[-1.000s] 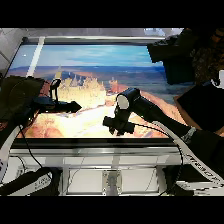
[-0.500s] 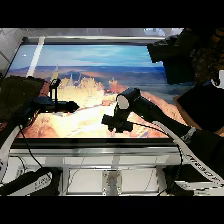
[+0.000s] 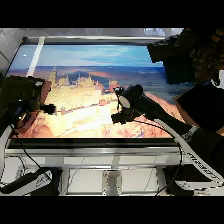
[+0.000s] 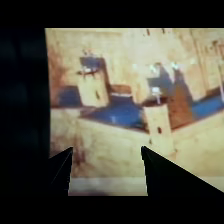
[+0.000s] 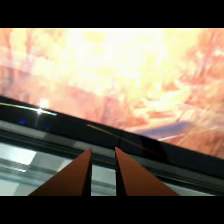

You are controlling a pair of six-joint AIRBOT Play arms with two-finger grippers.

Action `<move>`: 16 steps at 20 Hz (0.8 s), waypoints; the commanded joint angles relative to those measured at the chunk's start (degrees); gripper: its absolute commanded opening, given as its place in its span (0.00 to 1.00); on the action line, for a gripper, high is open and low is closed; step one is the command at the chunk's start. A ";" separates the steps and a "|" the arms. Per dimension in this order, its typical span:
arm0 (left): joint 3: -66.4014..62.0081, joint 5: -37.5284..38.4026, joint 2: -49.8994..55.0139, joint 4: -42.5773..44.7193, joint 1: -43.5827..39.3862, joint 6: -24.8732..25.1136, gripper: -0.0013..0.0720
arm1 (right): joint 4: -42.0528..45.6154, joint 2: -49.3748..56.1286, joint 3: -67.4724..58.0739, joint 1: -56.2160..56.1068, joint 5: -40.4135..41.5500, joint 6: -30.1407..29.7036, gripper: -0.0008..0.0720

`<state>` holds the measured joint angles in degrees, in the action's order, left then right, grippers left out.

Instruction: Fold the clothes and pants, and hang the long-sleeved shirts on hangers.

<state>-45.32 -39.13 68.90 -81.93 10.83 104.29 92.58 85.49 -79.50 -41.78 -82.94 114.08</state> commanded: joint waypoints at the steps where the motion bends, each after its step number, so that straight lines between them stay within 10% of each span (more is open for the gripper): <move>1: -0.68 0.85 0.02 22.27 5.20 -6.80 0.70 | 3.96 0.07 -0.02 2.71 4.66 -8.15 0.30; 3: -1.68 0.39 0.00 29.55 5.38 -6.78 0.70 | 3.67 0.83 -0.04 3.52 7.78 -11.34 0.58; 16: -2.60 -17.70 0.00 30.08 5.40 -4.02 0.70 | -3.26 7.72 -0.04 3.54 12.33 -16.35 0.70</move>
<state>-47.94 -52.56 68.88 -48.66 16.27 98.15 90.15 92.71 -79.50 -38.28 -71.16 98.85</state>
